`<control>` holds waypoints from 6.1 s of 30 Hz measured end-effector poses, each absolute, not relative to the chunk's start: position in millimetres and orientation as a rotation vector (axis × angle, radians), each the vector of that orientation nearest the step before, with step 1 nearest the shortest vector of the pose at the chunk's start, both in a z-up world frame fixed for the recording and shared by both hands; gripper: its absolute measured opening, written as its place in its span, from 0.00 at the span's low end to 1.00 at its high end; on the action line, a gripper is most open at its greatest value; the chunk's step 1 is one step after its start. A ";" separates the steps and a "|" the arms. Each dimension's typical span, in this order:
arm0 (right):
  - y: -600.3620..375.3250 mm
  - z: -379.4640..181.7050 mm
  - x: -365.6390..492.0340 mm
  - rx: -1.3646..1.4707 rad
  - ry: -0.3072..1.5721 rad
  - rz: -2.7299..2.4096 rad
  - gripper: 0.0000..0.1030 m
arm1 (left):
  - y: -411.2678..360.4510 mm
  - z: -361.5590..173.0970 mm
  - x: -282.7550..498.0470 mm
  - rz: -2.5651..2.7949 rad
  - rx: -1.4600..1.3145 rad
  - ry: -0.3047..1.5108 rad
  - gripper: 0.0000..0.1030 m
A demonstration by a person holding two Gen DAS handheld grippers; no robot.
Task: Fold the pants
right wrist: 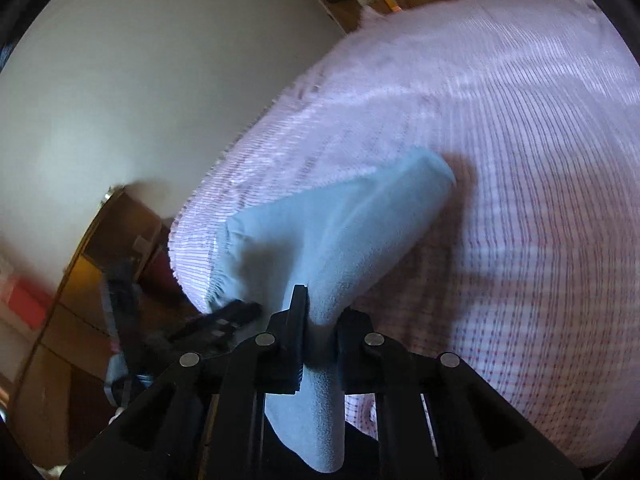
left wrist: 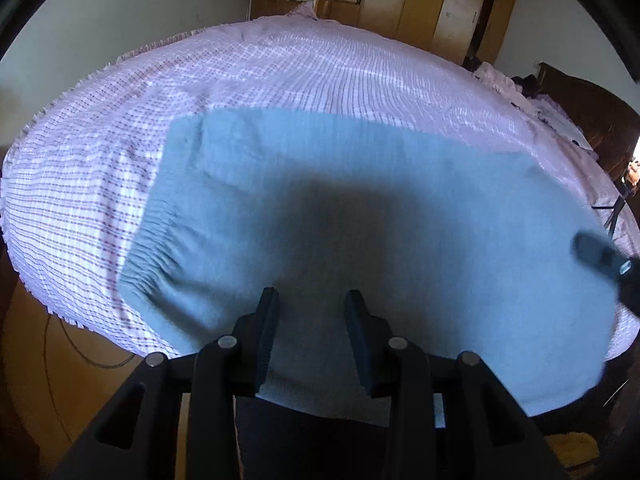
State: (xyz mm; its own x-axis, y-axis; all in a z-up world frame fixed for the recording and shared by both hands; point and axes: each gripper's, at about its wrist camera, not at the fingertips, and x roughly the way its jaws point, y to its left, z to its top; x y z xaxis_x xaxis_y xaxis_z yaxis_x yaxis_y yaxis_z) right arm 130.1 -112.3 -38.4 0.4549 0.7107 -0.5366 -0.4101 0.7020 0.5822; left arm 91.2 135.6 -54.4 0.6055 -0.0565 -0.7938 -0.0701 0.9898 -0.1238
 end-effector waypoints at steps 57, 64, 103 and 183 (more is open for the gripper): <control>148.2 -17.8 200.5 0.100 0.989 0.993 0.15 | 280.5 -2.1 67.4 0.276 -0.301 0.702 0.38; 113.1 -10.7 193.6 0.189 0.963 0.940 0.19 | 270.1 10.5 64.3 0.212 -0.278 0.684 0.40; 66.9 -87.1 190.3 0.385 0.994 0.906 0.20 | 287.5 -66.0 151.0 -0.316 -0.493 0.913 0.40; -351.3 -67.7 142.0 0.366 0.808 0.320 0.23 | -123.0 -36.6 186.6 -0.314 0.103 0.955 0.43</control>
